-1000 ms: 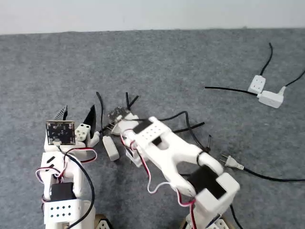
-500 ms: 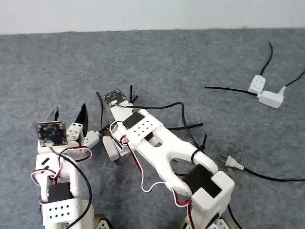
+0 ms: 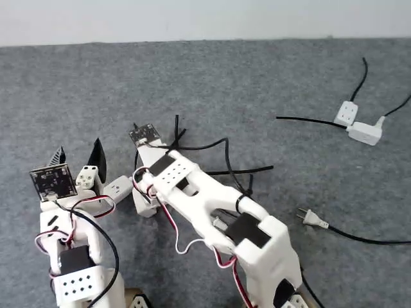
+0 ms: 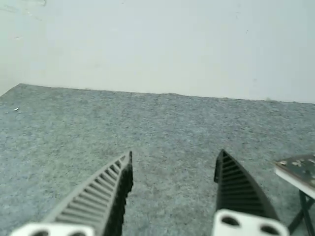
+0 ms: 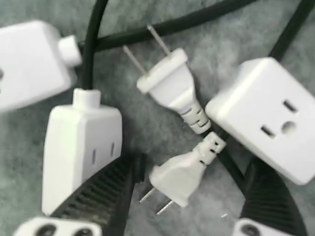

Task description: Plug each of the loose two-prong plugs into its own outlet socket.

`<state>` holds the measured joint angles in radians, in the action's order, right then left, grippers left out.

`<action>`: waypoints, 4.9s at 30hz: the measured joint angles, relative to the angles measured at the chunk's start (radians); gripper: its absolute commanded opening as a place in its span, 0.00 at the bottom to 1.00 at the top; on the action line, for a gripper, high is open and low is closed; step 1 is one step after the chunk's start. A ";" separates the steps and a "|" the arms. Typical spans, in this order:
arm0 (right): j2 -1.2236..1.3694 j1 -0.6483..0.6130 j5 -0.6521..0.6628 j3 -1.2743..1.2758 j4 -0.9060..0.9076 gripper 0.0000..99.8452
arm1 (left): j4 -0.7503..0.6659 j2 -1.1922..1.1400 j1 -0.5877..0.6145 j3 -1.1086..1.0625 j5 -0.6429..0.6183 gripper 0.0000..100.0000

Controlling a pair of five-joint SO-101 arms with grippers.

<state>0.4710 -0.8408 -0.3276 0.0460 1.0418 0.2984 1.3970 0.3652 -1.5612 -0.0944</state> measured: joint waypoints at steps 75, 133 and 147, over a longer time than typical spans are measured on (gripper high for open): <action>-0.539 0.178 0.551 -0.453 0.460 0.01 | 0.603 0.235 -0.635 0.354 0.163 0.26; -0.723 0.195 0.522 -0.207 0.502 0.01 | 0.400 0.331 -0.511 0.146 0.193 0.26; -0.723 0.285 0.522 -0.118 0.506 0.01 | 0.319 0.333 -0.431 0.066 0.193 0.26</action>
<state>-0.2516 -0.5554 0.1941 -0.0721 1.5482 0.6176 1.7300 -0.0660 -1.4952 0.0990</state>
